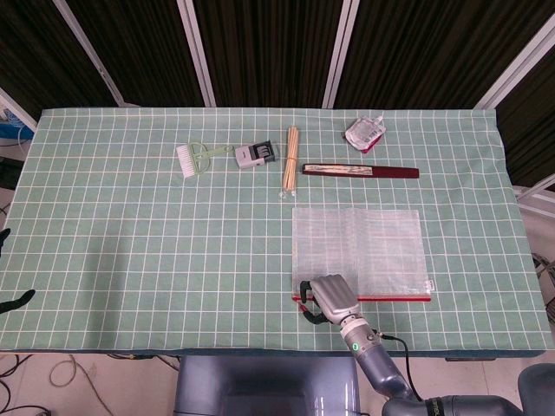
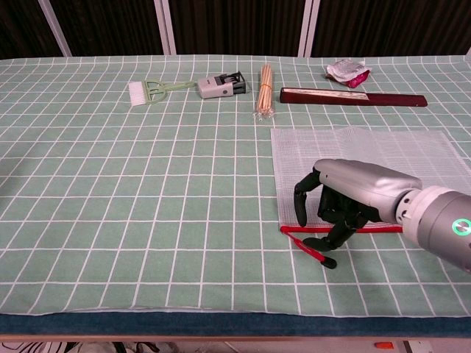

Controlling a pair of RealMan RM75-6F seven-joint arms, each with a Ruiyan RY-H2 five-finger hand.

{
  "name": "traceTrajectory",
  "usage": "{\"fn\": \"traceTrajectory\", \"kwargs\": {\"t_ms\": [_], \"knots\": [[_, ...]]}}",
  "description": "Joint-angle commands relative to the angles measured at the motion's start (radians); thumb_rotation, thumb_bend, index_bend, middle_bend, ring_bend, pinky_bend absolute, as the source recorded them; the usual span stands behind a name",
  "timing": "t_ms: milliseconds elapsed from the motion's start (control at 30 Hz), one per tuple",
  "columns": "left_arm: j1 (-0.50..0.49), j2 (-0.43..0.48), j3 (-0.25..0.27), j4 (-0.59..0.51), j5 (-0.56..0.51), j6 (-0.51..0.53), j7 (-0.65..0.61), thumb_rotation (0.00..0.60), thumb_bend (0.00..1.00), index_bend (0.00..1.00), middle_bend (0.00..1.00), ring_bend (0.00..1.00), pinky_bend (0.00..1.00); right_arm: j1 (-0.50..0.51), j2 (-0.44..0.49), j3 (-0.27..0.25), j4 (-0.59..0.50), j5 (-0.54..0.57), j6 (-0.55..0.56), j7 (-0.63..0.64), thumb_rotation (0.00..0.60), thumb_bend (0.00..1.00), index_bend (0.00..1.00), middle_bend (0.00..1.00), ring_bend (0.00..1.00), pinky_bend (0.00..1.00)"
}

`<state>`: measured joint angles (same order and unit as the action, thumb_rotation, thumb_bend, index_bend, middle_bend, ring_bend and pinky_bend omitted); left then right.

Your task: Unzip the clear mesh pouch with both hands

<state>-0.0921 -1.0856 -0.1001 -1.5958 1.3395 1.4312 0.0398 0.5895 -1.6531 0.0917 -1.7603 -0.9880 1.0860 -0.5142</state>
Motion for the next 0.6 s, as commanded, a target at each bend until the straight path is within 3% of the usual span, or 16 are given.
{"fn": "traceTrajectory", "kwargs": {"t_ms": [33,600], "knots": [[0.001,0.0,0.0,0.0,0.0,0.001,-0.002,0.6,0.0,0.0,0.0,0.0,0.0,-0.002,-0.005,-0.004,0.002,0.005,0.002,-0.002,0.6,0.36,0.57,1.0,1.0,0.98],[0.0,0.002,0.001,0.002,0.005,0.001,-0.011,0.6,0.0,0.0,0.0,0.0,0.0,-0.031,-0.034,-0.031,0.003,0.024,0.038,-0.008,0.6,0.36,0.54,1.0,1.0,0.98]]}}
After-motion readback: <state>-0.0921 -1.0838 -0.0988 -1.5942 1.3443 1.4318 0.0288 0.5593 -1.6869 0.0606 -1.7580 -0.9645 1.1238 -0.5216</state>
